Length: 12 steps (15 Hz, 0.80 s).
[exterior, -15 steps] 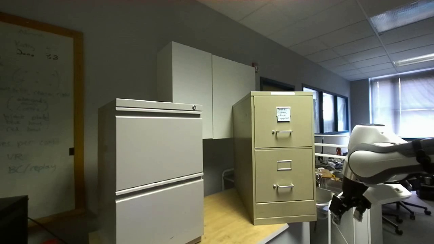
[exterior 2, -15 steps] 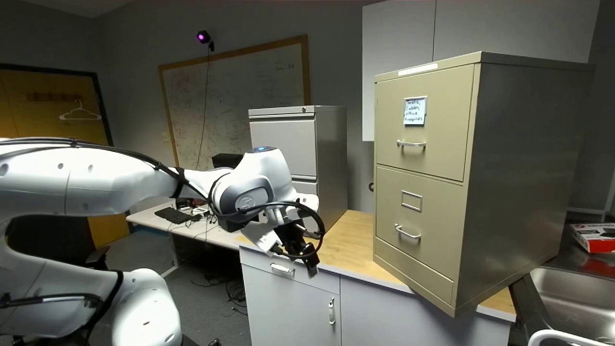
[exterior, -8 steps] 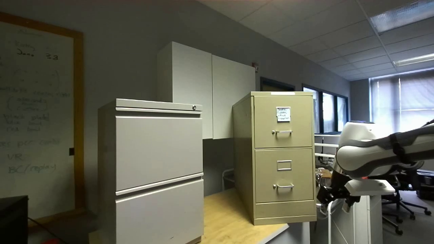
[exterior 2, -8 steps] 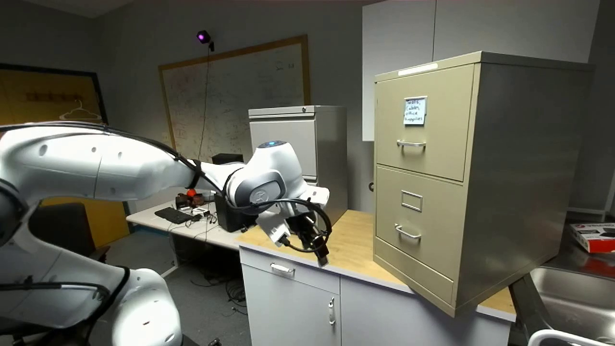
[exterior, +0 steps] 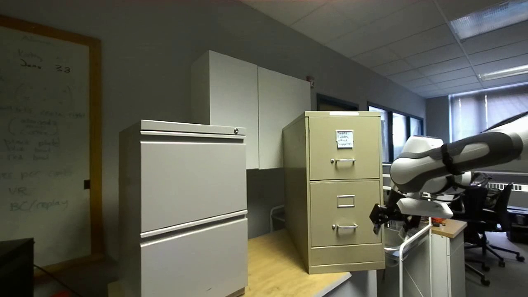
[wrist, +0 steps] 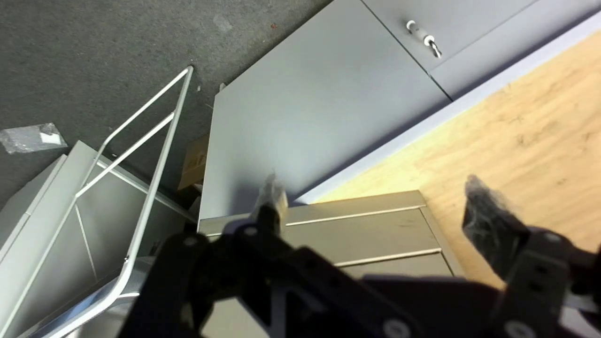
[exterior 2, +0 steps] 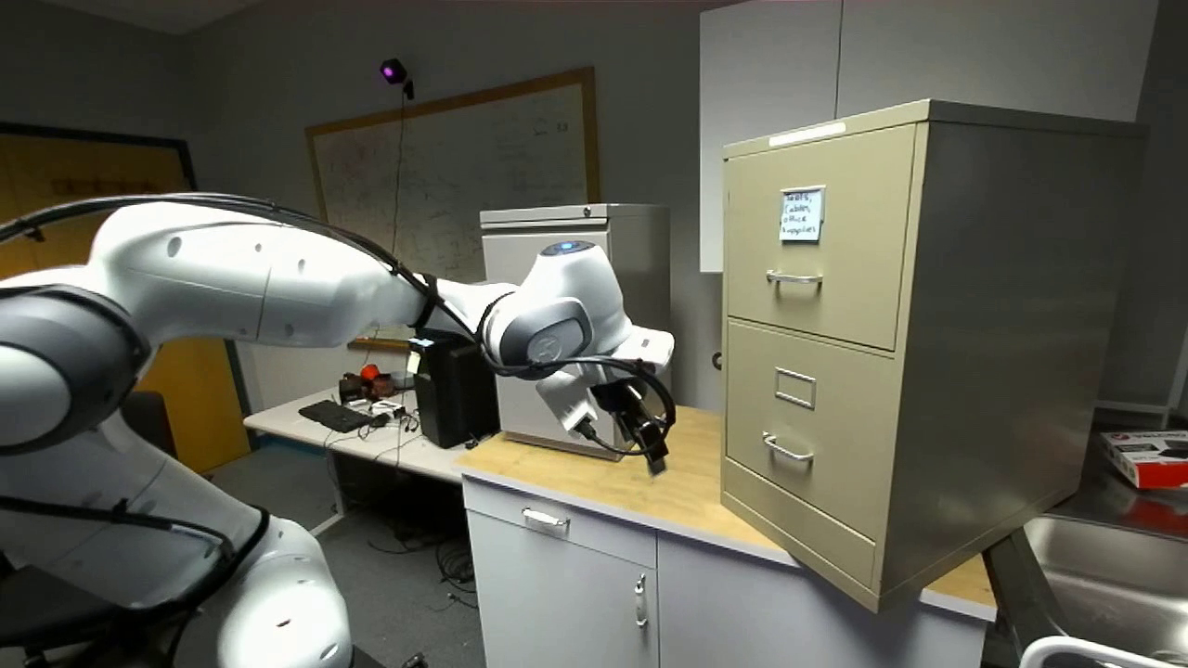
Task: Open the lower cabinet drawer
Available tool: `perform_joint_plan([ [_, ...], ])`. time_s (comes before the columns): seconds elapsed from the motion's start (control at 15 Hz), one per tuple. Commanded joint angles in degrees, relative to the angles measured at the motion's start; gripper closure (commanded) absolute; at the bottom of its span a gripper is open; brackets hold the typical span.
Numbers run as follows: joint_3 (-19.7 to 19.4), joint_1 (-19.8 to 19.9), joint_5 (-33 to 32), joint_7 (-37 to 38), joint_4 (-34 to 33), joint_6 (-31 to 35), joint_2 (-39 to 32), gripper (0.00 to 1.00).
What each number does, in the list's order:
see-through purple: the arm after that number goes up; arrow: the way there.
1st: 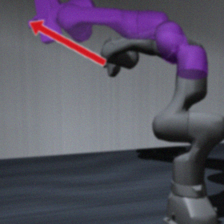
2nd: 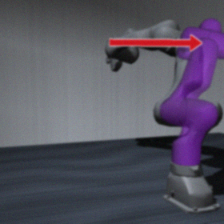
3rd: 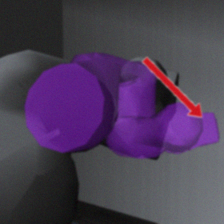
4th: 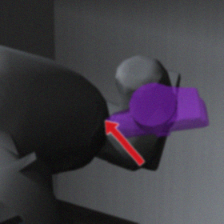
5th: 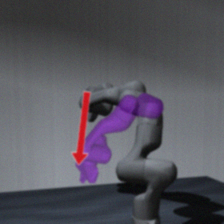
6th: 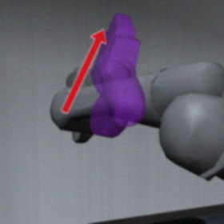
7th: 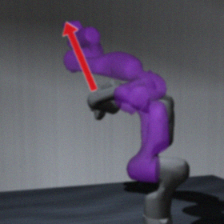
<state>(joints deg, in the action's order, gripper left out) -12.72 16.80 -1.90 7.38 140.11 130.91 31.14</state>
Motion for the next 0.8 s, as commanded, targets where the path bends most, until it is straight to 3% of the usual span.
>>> perform_joint_plan([
  [0.0,0.04,-1.16,4.04,2.21,-9.42,-1.14,-7.22,0.00],
  [0.4,-1.40,-1.89,10.61,4.39,-21.29,-0.46,-18.31,0.00],
  [0.73,-4.16,-1.31,19.90,5.59,-32.99,-2.74,-29.13,0.00],
])
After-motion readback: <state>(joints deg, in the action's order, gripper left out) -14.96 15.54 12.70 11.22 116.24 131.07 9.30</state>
